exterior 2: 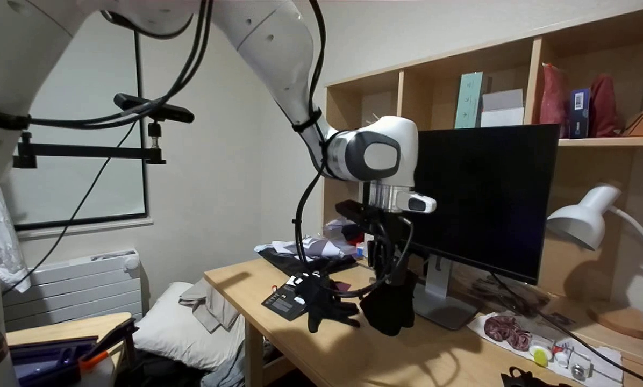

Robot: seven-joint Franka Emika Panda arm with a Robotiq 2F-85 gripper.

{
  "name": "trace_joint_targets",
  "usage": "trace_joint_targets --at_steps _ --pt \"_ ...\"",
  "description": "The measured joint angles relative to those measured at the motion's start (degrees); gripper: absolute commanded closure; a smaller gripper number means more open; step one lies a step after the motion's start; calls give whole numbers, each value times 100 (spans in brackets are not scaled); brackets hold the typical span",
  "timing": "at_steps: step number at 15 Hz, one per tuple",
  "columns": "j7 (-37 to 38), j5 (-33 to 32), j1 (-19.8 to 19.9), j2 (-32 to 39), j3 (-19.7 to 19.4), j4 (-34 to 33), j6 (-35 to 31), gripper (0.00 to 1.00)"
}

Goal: Move the black glove on the right to the left side of the desk

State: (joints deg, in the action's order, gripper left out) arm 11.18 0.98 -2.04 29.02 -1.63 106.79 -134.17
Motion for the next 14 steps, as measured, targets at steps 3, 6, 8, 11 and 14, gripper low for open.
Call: trace_joint_targets --at_steps 3,6,8,11,14 --pt "120 568 19 398 118 -141 -940 93" --pt "145 1245 111 770 297 -382 -1625 92" --pt "144 1650 218 942 495 -509 -2118 93" --pt "115 2175 463 1119 946 -618 -3001 93" --pt "-176 2504 897 1330 1657 -670 -4052 93"
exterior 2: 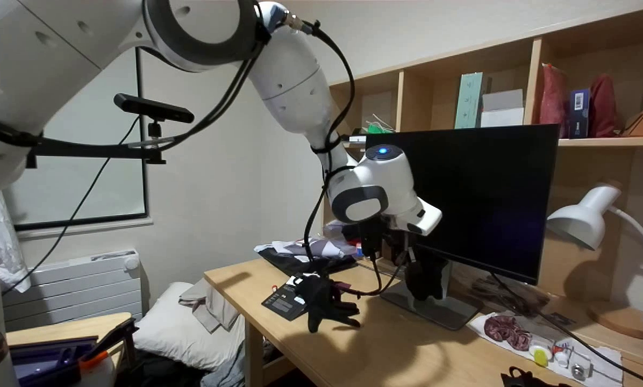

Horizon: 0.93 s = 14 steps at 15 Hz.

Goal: Move the black glove on the right to the left side of the desk

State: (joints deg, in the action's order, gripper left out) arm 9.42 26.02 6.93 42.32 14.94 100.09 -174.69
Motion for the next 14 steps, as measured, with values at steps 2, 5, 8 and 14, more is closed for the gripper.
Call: trace_joint_targets --at_steps 2,5,8,14 --pt "-434 34 527 274 756 -42 -759 93" --pt "-1019 -350 1356 843 1809 -115 -1554 92" --pt "-1161 -986 1894 1438 2303 -192 -1759 93" --pt "-928 -2221 2361 2119 2351 -185 -1760 42"
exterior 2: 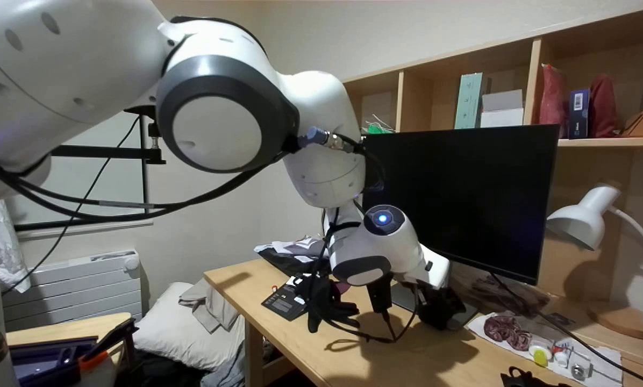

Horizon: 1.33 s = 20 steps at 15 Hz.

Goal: Move the black glove on the right to the left side of the desk

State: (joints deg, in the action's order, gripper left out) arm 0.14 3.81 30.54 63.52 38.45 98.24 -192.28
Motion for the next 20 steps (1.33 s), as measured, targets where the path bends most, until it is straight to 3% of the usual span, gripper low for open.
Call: trace_joint_targets --at_steps 6,10,15,20 --pt "151 -147 187 82 -31 13 97 3" --pt "324 -84 66 -264 -513 240 677 0" --pt "566 368 -488 -1555 -1615 1076 1781 0" --pt "1154 468 -1938 -3102 -3268 1629 3688 0"
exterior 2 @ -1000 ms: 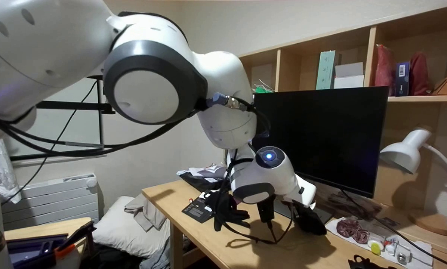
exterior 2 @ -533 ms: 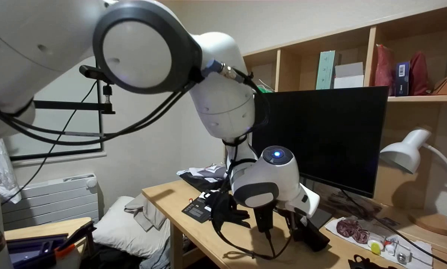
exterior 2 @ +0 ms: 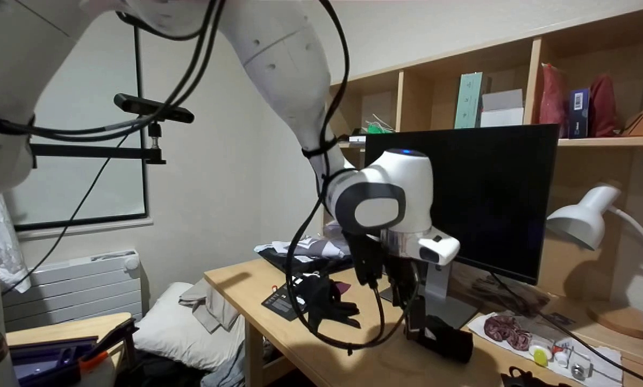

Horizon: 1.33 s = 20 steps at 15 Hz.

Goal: Move the black glove on the right to the left side of the desk

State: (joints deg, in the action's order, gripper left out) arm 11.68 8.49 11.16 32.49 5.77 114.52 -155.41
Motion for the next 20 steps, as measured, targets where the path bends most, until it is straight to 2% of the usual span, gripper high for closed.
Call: trace_joint_targets --at_steps 3,5,7,16,20 --pt "224 -403 -750 -796 -725 216 1445 0" --pt "231 -749 -995 -1217 -914 350 2238 0" --pt "233 -933 -1096 -1492 -975 461 2585 0" --pt "235 -904 -1126 -1568 -1014 555 2619 0" --pt "955 -465 -1135 -1478 -1008 549 2107 0"
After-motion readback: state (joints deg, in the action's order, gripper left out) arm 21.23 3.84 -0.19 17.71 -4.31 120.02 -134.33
